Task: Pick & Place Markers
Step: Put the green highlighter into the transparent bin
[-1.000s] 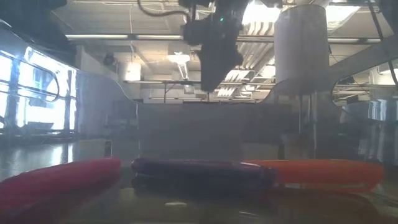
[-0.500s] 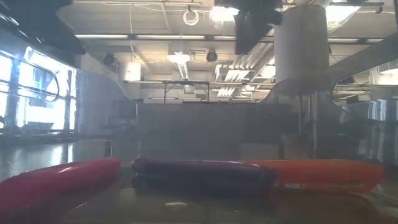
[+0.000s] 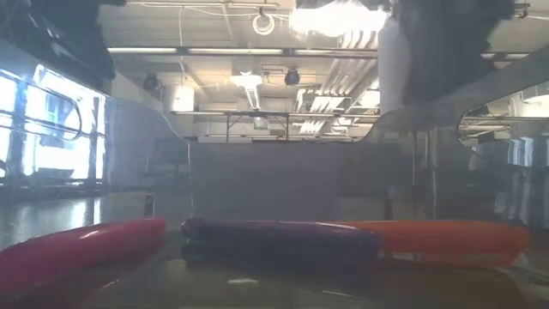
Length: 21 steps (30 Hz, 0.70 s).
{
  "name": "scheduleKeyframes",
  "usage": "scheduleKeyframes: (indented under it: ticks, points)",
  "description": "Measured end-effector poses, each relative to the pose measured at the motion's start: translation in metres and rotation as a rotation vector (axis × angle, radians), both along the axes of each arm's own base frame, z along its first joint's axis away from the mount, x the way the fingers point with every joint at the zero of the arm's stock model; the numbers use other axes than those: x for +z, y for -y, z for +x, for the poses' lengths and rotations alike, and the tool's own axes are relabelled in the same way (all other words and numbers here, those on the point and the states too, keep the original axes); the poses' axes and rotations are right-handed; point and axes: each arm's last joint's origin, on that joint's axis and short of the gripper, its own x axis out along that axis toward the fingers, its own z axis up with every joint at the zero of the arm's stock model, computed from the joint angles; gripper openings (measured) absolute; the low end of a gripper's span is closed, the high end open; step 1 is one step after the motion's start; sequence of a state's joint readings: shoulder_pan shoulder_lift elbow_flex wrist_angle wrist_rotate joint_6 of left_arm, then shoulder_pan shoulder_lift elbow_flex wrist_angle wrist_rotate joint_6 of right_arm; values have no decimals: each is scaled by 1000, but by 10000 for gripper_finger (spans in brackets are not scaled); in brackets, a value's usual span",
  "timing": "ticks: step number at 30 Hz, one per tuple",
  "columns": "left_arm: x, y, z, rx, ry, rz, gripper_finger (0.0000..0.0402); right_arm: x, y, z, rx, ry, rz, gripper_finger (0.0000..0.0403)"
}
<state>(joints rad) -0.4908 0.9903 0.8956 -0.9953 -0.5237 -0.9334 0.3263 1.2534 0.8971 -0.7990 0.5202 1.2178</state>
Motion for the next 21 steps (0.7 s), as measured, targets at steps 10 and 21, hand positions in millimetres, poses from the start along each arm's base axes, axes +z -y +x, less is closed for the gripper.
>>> scheduleKeyframes:
  ticks: [10,21]
  points:
    - [-25,33,23,124,-394,-283,110,-31,-16,-30,74,54,56,124]
    - [-51,76,15,264,-555,-366,110,-39,-25,-35,191,46,32,124]
